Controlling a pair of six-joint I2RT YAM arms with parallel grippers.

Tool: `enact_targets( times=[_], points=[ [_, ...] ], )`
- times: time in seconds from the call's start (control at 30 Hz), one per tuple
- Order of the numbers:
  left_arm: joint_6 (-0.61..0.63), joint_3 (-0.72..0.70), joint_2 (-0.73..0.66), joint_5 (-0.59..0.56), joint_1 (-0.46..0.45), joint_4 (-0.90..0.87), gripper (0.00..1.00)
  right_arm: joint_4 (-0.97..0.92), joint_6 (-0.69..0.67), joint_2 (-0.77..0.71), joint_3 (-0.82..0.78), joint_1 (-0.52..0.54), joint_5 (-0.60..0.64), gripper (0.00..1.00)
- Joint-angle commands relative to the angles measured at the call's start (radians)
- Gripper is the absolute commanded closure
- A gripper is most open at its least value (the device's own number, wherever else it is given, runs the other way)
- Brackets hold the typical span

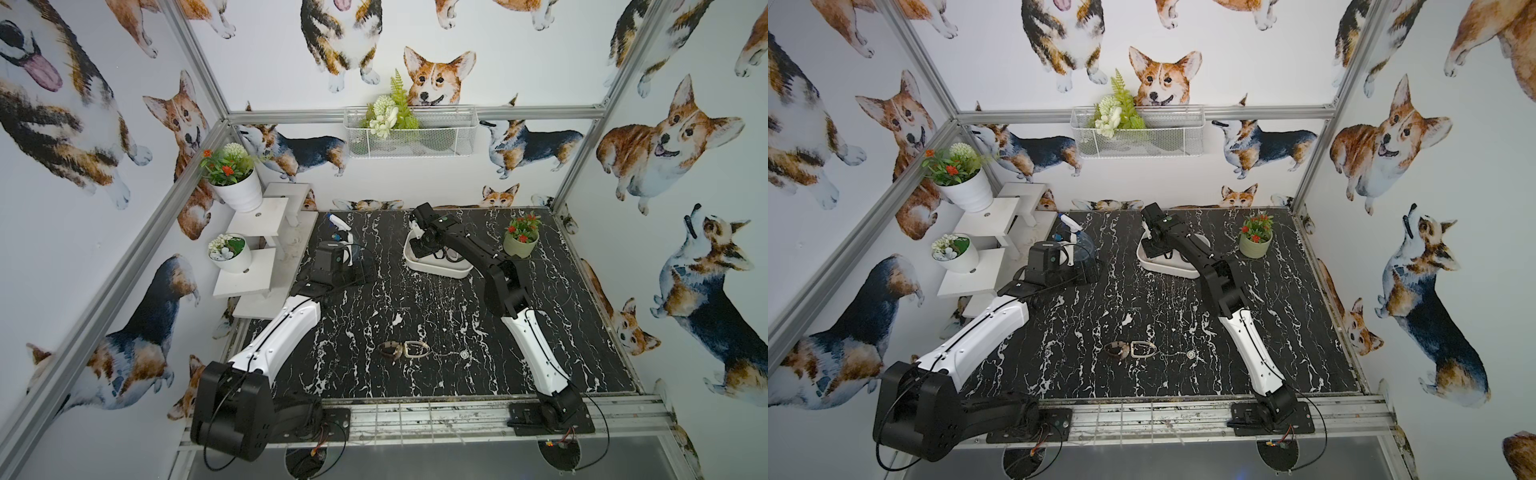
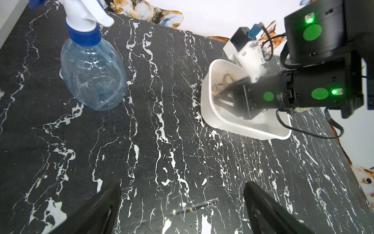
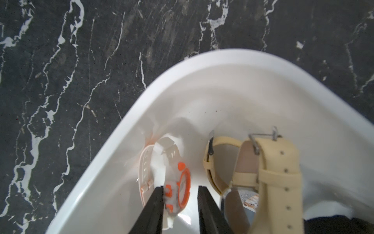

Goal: Put the watch into the storage box
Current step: Place the watch in the storage box, then pick up the watch at the center of the board.

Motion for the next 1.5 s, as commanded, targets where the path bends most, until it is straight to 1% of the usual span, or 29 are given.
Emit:
enact_targets(
  times=[0.0,0.17,0.27,0.4,0.57,0.67,0.77,0.8,0.93,1.07,1.17,1.27,1.37,1.47],
  points=[
    [0.011,0.001,0.003,0.002,-0.003,0.008,0.0,-0.013,-0.01,-0.031,0.006,0.005,0.006,0.63],
    [0.014,0.016,0.007,-0.004,-0.006,-0.019,0.0,0.017,-0.024,-0.101,-0.03,0.014,-0.004,0.62],
    [0.009,0.023,-0.003,-0.011,-0.009,-0.032,0.0,0.056,-0.025,-0.174,-0.089,0.013,-0.021,0.6],
    [0.005,0.047,-0.008,-0.025,-0.008,-0.076,0.0,0.126,-0.033,-0.303,-0.209,0.013,-0.065,0.57],
    [0.0,0.064,-0.015,-0.037,-0.007,-0.096,0.0,0.22,-0.031,-0.519,-0.449,0.02,-0.117,0.55],
    [-0.003,0.06,-0.014,-0.041,-0.006,-0.093,0.0,0.292,-0.017,-0.675,-0.654,0.042,-0.135,0.54],
    [-0.003,0.058,-0.008,-0.048,-0.006,-0.087,0.0,0.332,-0.017,-0.818,-0.847,0.097,-0.139,0.54],
    [-0.005,0.056,-0.005,-0.048,-0.006,-0.084,0.0,0.335,-0.017,-0.848,-0.89,0.117,-0.14,0.54],
    [-0.011,0.044,0.001,-0.043,-0.006,-0.06,0.0,0.398,-0.035,-0.997,-1.14,0.235,-0.191,0.54],
    [-0.022,0.032,0.01,-0.055,-0.004,-0.042,0.0,0.438,-0.078,-1.039,-1.279,0.364,-0.229,0.52],
    [-0.051,0.043,0.032,-0.053,0.017,-0.063,0.0,0.479,-0.1,-1.014,-1.321,0.422,-0.254,0.52],
    [-0.065,0.055,0.052,-0.065,0.037,-0.097,0.0,0.486,-0.152,-0.973,-1.306,0.481,-0.248,0.52],
    [-0.071,0.055,0.055,-0.09,0.046,-0.111,0.0,0.453,-0.206,-0.91,-1.253,0.528,-0.218,0.52],
    [-0.076,0.054,0.055,-0.105,0.055,-0.116,0.0,0.418,-0.23,-0.84,-1.19,0.567,-0.205,0.52]
  ],
)
